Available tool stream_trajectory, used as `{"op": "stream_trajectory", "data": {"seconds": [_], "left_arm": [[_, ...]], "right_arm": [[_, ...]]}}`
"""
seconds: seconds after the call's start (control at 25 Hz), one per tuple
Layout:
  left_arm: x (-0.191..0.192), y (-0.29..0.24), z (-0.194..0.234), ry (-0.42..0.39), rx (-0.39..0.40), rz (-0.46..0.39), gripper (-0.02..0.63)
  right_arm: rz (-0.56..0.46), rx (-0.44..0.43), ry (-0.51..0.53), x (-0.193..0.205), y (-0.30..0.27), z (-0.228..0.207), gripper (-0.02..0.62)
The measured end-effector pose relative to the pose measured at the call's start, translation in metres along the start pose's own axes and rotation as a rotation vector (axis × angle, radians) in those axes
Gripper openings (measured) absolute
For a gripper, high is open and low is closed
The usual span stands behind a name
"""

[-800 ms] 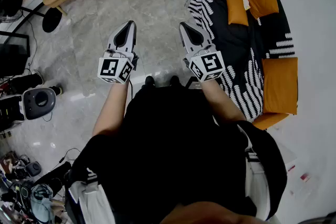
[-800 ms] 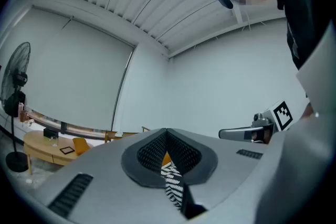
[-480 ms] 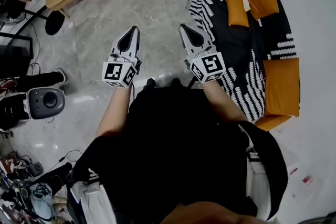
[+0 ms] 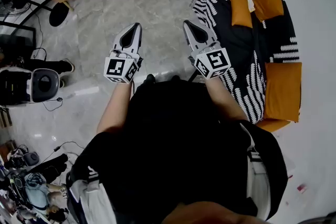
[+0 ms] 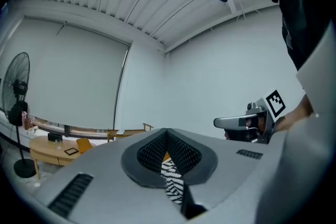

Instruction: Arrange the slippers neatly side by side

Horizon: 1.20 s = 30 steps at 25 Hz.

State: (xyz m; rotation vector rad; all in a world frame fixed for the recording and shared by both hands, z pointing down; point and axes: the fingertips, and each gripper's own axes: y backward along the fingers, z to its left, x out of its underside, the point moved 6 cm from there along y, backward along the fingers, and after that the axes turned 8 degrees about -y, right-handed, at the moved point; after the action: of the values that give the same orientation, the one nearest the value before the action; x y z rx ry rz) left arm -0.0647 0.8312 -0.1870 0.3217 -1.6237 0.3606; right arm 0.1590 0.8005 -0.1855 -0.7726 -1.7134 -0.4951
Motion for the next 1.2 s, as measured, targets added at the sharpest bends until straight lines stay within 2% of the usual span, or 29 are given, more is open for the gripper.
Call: {"op": "stream_trajectory", "data": {"seconds": [0.12,0.32,0.52,0.92,1.2], "left_arm": [[-0.001,0.0,-0.006,0.033,-0.004,0.001,0.014],[-0.005,0.002,-0.02,0.037,-0.004,-0.009,0.014],[-0.012,0.004,-0.026,0.049,-0.017,-0.01,0.014],[-0.01,0.007,-0.038,0.06,-0.001,0.018,0.014],[-0.007,0.002,-0.041,0.065,0.022,0.028,0.014]], "right_arm": [[-0.02,-0.004,0.017,-0.005,0.004,-0.003,0.032],[-0.036,-0.023,0.052,-0.009,0.016,-0.011,0.032],[-0.078,0.008,0.143,-0.025,0.033,-0.025,0.032],[-0.074,0.014,0.074,-0.014,0.046,-0.028,0.032],[-0.115,0.026,0.087,-0.019,0.057,-0.035,0.032]]}}
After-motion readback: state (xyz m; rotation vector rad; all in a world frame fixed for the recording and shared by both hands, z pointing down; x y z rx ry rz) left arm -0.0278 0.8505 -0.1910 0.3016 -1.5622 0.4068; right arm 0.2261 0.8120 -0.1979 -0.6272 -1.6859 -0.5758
